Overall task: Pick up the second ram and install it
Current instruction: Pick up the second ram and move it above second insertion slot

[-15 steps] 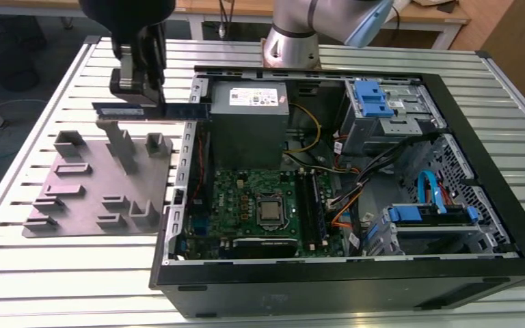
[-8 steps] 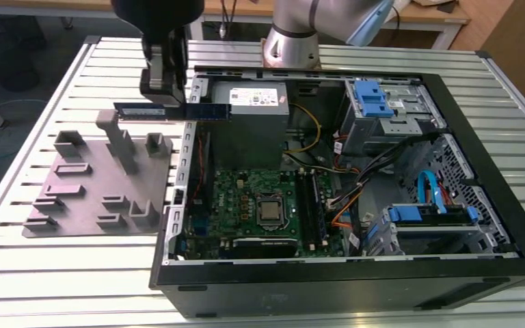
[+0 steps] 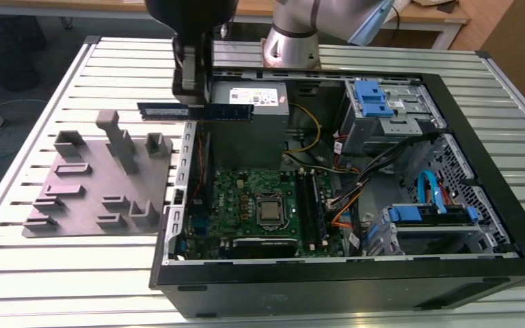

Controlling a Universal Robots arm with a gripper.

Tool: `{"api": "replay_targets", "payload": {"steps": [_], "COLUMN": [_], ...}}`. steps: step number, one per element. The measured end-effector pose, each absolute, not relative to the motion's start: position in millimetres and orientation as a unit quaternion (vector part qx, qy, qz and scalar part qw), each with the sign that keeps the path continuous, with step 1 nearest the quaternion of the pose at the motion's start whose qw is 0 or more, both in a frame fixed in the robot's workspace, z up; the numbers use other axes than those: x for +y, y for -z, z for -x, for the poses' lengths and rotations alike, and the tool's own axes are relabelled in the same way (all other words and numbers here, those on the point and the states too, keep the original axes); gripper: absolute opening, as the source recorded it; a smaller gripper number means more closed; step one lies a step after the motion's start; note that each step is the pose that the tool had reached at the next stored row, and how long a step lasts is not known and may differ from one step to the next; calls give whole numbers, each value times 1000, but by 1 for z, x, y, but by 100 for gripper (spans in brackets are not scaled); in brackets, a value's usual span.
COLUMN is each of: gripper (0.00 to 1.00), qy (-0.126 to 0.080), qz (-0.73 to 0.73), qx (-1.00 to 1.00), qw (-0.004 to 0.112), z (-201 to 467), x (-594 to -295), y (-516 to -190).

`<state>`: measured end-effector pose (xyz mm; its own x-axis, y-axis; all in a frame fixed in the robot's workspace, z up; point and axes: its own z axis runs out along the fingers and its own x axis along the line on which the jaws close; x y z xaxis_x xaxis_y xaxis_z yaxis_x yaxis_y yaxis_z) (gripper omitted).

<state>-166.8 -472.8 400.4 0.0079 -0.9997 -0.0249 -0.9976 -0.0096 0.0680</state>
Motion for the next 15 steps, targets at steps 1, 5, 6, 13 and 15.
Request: {"api": "replay_targets", "payload": {"steps": [1, 5, 6, 13, 15], "gripper": [11, 11, 11, 11, 11], "qy": [33, 34, 34, 35, 35], "qz": [-710, -710, -710, -710, -710], "qx": [-704, -704, -704, -703, -704], "qw": [16, 16, 17, 18, 18], "z": [163, 150, 146, 123, 117], "x": [-473, -473, -473, -473, -473], "y": [-400, -400, -400, -400, -400]}}
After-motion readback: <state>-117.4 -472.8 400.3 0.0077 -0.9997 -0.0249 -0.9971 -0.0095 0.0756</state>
